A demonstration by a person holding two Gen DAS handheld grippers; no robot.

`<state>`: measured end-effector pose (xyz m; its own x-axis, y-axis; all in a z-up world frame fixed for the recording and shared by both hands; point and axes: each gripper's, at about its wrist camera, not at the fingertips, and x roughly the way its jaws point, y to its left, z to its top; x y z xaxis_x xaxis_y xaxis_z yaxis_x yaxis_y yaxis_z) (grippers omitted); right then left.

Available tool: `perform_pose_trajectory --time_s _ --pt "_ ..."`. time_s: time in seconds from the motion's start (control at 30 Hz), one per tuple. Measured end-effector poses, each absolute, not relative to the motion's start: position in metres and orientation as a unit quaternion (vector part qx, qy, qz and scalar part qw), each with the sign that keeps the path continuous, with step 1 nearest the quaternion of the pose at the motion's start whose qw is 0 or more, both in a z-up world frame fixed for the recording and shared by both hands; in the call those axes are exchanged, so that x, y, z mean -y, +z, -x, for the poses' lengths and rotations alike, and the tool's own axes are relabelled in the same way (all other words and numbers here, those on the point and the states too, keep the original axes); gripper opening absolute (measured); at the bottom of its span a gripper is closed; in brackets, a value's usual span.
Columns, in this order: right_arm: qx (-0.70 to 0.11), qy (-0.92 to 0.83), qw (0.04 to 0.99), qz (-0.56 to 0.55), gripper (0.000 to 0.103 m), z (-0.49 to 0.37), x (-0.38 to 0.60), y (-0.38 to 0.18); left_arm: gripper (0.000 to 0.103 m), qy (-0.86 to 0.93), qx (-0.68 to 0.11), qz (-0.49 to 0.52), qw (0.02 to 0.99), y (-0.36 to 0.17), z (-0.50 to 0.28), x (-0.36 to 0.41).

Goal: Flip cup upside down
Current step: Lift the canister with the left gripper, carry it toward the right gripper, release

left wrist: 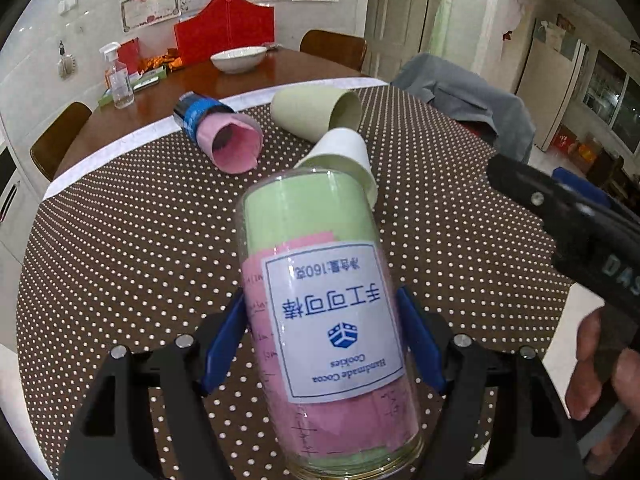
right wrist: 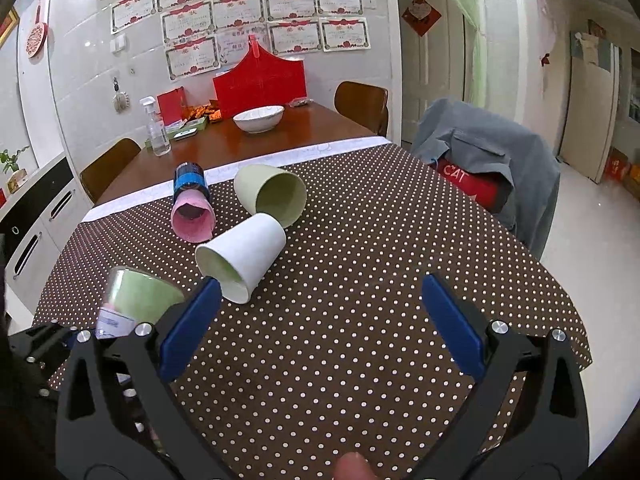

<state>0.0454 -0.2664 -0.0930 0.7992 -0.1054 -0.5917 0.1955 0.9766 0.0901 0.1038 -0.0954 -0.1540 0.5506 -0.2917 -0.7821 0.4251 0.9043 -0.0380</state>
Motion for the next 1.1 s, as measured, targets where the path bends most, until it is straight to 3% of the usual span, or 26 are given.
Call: perform_pose_trajectory --time_s 0.23,0.47,1.1 --pt "-0.313 -0.081 0.943 -0.079 0.098 -0.045 0.269 -0.098 0.074 -0.199 -0.458 -0.082 0.863 -0.172 -0.114 0.101" --pt "-0.313 -0.078 0.943 -0.082 0.098 -0.044 0.269 -0.098 0.075 -0.202 -0.441 -0.078 0.871 -0.162 -0.109 0.098" --pt "-0.297 -0.053 0.950 -0.079 0.098 -0.040 0.245 -0.073 0.081 -0.124 -0.309 -0.084 0.939 -0.088 -0.073 0.067"
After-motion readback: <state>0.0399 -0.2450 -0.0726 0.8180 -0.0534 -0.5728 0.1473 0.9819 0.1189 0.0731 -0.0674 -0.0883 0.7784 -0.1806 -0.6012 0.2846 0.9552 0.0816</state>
